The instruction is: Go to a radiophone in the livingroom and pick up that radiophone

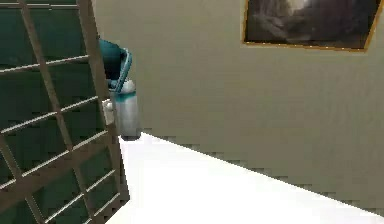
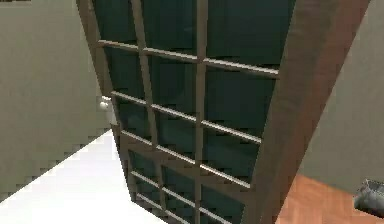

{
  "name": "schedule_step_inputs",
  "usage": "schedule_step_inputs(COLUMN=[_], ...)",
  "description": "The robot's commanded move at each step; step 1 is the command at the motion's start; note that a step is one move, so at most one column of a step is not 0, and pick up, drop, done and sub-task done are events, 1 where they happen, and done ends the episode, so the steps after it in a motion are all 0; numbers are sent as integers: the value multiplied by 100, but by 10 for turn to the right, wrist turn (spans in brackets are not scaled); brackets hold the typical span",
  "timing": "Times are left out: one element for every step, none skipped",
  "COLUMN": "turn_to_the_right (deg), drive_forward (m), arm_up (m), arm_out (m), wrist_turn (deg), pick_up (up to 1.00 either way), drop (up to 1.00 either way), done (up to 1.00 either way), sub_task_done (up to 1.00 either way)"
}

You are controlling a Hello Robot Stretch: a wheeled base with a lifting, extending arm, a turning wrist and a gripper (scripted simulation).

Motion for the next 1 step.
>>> schedule_step_inputs(turn_to_the_right=[-450], drive_forward=[0], arm_up=[0], arm_out=[0], wrist_turn=[0], pick_up=[0], drop=[0], done=[0], sub_task_done=[0])
